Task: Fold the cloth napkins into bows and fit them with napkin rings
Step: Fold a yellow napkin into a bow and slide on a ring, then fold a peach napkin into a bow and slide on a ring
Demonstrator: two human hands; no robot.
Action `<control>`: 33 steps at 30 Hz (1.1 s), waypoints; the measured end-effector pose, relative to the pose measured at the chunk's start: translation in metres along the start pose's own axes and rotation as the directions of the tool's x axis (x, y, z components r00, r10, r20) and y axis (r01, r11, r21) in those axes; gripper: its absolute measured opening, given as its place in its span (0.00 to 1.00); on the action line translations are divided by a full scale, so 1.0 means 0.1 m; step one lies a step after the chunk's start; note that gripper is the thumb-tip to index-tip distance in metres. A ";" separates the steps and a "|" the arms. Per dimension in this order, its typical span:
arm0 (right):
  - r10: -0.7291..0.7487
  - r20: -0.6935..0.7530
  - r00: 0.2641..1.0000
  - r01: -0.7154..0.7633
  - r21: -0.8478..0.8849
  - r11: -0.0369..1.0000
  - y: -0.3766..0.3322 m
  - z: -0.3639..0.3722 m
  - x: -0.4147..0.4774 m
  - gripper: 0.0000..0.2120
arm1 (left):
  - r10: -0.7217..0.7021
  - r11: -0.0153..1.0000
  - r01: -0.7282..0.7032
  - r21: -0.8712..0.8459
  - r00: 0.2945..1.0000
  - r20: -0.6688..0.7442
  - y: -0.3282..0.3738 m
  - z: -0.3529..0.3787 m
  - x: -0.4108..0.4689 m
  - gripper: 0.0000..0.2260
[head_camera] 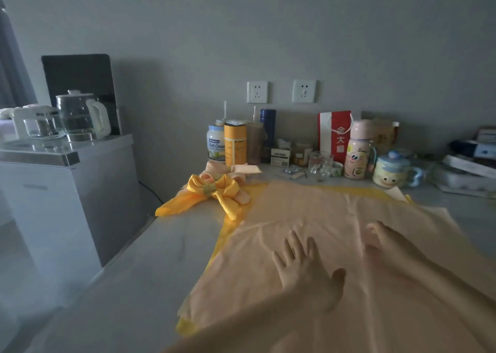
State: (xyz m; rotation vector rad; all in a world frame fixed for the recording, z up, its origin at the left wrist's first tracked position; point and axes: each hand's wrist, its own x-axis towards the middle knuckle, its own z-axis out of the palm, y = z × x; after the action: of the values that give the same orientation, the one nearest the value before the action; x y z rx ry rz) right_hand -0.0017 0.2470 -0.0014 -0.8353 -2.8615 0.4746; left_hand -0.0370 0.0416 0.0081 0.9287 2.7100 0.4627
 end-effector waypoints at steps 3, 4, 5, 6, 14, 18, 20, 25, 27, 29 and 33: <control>0.019 0.010 1.000 -0.019 0.000 1.000 0.24 0.01 -0.24 0.28 | 0.060 0.997 -0.063 0.042 0.995 0.079 0.22 0.27 -0.19 0.40; 0.008 0.016 1.000 -0.008 0.005 1.000 0.28 0.02 -0.29 0.30 | 0.069 0.996 -0.076 0.056 0.990 0.119 0.27 0.33 -0.25 0.44; -0.001 0.024 1.000 0.000 0.012 1.000 0.32 0.02 -0.34 0.30 | 0.073 0.994 -0.085 0.070 0.985 0.153 0.33 0.39 -0.29 0.48; -0.012 0.028 1.000 0.012 0.018 1.000 0.34 0.03 -0.37 0.31 | 0.068 0.993 -0.084 0.080 0.982 0.176 0.36 0.43 -0.33 0.49; -0.057 0.039 0.998 0.062 -0.112 0.992 0.50 0.04 -0.41 0.29 | 0.044 0.994 -0.059 0.091 0.986 0.162 0.45 0.44 -0.35 0.40; -0.074 0.002 0.997 0.074 0.027 0.997 0.57 0.01 -0.42 0.27 | 0.042 0.992 -0.058 0.114 0.990 0.133 0.48 0.41 -0.32 0.29; -0.071 -0.059 0.996 0.083 0.228 0.970 0.61 -0.03 -0.43 0.21 | 0.069 0.984 -0.078 0.161 0.995 0.066 0.47 0.36 -0.32 0.20; -0.137 -0.027 0.990 0.135 0.426 0.894 0.73 -0.23 -0.56 0.04 | -0.120 0.971 0.070 -0.227 0.969 -0.216 0.37 0.22 -0.20 0.13; -0.185 0.041 0.982 0.140 0.500 0.855 0.76 -0.28 -0.64 0.04 | -0.186 0.959 0.129 -0.252 0.959 -0.214 0.29 0.15 -0.08 0.14; -0.213 0.085 0.973 0.149 0.469 0.870 0.78 -0.31 -0.72 0.12 | -0.145 0.989 0.148 -0.003 0.962 -0.230 0.22 0.07 0.00 0.12; -0.244 0.087 0.966 0.196 0.369 0.908 0.75 -0.30 -0.82 0.23 | 0.169 0.925 -0.040 0.377 0.934 -0.315 0.13 0.03 -0.01 0.13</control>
State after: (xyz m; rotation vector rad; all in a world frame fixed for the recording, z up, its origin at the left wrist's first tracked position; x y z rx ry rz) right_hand 0.1108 0.2705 -0.0005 -0.4253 -2.8020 1.0147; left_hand -0.0280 0.0513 0.0100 1.1924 3.1462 0.1442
